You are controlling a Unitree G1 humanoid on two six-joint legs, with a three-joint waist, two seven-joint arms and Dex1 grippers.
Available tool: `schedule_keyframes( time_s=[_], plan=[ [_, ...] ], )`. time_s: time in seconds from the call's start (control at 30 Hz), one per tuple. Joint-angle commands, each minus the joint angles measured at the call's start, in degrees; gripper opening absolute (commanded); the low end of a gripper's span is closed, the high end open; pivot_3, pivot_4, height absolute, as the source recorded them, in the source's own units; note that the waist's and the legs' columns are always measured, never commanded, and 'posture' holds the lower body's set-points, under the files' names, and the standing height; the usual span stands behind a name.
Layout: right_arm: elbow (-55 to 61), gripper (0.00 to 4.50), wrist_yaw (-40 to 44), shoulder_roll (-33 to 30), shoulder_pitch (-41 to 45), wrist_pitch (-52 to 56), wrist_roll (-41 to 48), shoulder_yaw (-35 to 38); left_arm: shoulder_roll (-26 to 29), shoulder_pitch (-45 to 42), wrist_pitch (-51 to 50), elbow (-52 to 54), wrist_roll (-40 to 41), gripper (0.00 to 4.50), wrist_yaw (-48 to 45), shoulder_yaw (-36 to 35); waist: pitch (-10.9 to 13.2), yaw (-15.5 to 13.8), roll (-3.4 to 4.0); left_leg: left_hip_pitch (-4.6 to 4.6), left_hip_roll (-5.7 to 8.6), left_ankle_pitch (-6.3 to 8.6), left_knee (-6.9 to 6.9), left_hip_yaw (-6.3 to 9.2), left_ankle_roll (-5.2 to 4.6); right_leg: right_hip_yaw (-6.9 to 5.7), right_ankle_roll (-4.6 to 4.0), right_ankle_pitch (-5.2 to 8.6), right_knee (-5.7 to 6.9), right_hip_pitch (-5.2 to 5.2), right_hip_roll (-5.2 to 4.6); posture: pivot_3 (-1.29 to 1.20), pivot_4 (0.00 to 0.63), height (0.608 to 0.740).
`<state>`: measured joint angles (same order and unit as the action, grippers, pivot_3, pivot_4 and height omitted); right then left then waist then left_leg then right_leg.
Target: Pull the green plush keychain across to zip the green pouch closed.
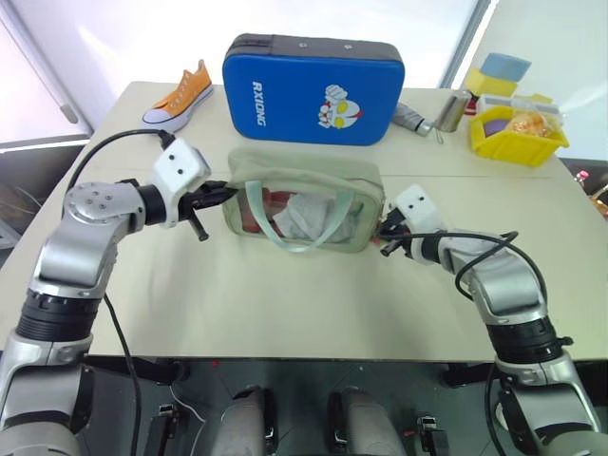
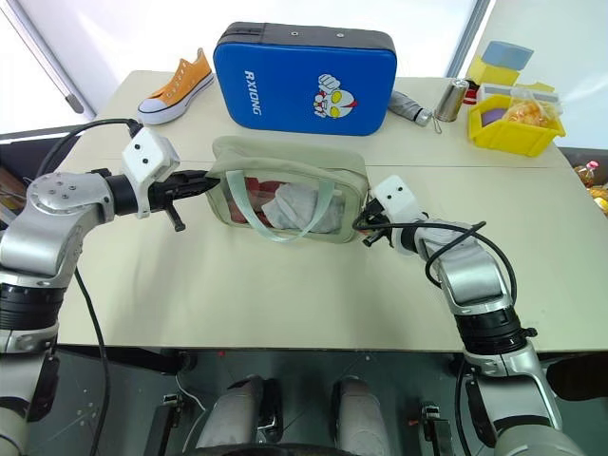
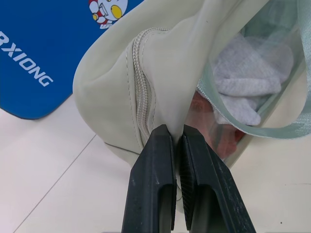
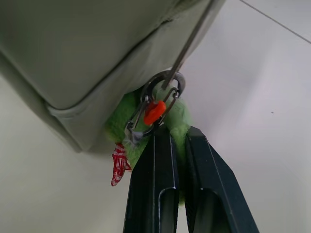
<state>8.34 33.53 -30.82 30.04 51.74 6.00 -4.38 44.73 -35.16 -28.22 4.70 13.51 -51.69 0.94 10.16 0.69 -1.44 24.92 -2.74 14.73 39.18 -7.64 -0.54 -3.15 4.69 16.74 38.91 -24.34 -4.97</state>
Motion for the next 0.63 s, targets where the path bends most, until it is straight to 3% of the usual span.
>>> schedule_keyframes(
  time_s=[0.03, 0.07, 0.23, 0.33, 0.47, 0.63],
  plan=[
    [-0.7, 0.02, 1.52, -1.49, 4.21, -2.78, 1.46, 2.17, -0.39, 0.85, -0.27, 0.38, -0.46, 0.0, 0.26, 0.56, 0.0, 0.08, 0.01, -0.01, 0.0, 0.0, -0.01, 0.0, 0.0, 0.0, 0.0, 0.0, 0.0, 0.0, 0.01, 0.0, 0.15, 0.74],
    [-0.93, 0.73, 2.94, -2.51, 4.95, -2.82, 2.22, 2.58, -0.53, 0.71, -0.35, 0.25, -0.33, 0.75, 0.46, 0.31, 0.01, 0.02, 0.01, -0.01, 0.0, 0.0, -0.01, -0.01, 0.0, 0.0, 0.0, 0.0, 0.01, 0.0, 0.01, 0.0, 0.15, 0.74],
    [-1.85, 3.02, 10.31, -10.4, 9.42, -2.82, 5.9, 5.09, 0.99, -0.31, -2.47, -0.26, 3.25, 3.02, -2.44, -2.32, 0.03, 0.02, 0.01, 0.0, 0.0, 0.01, -0.02, -0.02, -0.02, 0.01, 0.0, 0.0, -0.03, 0.0, -0.01, 0.0, 0.15, 0.74],
    [-3.69, 4.47, 19.45, -18.39, 12.68, -4.85, 9.07, 6.51, 3.11, -1.93, -7.91, -1.66, 9.38, 4.46, -5.47, -7.22, 0.08, 0.12, 0.02, 0.0, -0.02, 0.02, -0.04, -0.02, -0.04, 0.01, 0.0, 0.0, -0.04, -0.04, 0.0, 0.0, 0.15, 0.74],
    [-3.08, 4.47, 28.85, -23.18, 18.11, -2.26, 17.38, 9.11, 7.52, -5.51, -10.83, -5.84, 11.59, 4.46, -8.49, -9.26, 0.12, 0.49, 0.04, 0.0, -0.07, 0.07, -0.06, -0.04, -0.12, 0.01, 0.0, 0.0, -0.08, -0.08, 0.04, 0.0, 0.15, 0.74],
    [1.33, 4.47, 29.82, -21.71, 20.52, 4.0, 26.1, 11.61, 8.87, -9.16, -8.77, -11.45, 11.3, 4.46, -9.63, -9.96, 0.11, 0.27, 0.04, 0.0, -0.13, 0.05, -0.06, -0.03, -0.09, 0.01, 0.0, 0.0, -0.07, -0.07, 0.08, 0.0, 0.15, 0.74]
  ],
)
